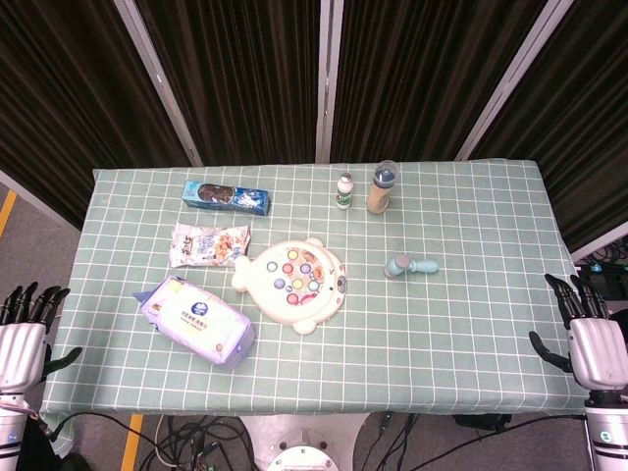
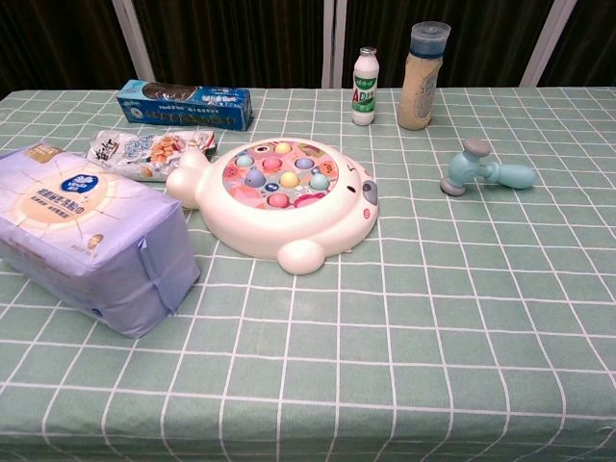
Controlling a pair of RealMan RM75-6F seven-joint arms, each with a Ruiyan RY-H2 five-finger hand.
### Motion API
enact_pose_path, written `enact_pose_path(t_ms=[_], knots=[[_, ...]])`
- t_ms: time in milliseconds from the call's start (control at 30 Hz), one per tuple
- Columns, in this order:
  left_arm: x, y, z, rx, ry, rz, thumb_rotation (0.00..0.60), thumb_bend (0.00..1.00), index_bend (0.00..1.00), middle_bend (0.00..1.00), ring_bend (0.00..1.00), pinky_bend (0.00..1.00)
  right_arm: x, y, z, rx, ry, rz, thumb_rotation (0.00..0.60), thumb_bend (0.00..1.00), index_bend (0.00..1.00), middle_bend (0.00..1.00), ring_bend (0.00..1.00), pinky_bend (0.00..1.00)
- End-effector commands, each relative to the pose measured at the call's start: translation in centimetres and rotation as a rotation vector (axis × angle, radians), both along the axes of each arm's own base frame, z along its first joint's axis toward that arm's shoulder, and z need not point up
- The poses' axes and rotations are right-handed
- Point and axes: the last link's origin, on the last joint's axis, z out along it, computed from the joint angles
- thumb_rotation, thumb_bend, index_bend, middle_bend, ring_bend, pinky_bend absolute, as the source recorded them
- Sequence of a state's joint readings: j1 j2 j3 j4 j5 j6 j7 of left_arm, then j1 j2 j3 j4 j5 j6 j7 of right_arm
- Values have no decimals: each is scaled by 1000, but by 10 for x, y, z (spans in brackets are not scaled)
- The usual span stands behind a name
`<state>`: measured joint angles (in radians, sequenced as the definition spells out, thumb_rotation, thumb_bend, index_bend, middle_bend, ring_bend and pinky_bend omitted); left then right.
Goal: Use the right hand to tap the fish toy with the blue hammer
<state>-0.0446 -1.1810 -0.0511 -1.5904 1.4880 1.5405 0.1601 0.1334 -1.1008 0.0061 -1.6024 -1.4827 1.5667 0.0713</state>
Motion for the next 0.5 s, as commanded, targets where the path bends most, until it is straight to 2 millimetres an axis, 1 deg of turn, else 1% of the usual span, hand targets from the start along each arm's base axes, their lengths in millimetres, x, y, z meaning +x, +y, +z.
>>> enact_pose_path(t_ms=[33,333,400,500], knots=[[-1,0,-1,-6,1,5,600,0,170,139,0,1,0,0,0,13,1,-5,600,205,80,139,1,72],[1,1,-2,-9,-1,1,600,0,170,139,0,2,2,-3,1,35,-1,6,600,205,80,141,1,72],[1,1,-2,-9,-1,0,600,0,171,139,0,2,4,-8,1,44,-2,12,600,205,80,141,1,71],[0,1,-2,-12,-2,1,600,0,171,138,0,2,10,-24,0,78,8,27,600,205,80,142,2,70]])
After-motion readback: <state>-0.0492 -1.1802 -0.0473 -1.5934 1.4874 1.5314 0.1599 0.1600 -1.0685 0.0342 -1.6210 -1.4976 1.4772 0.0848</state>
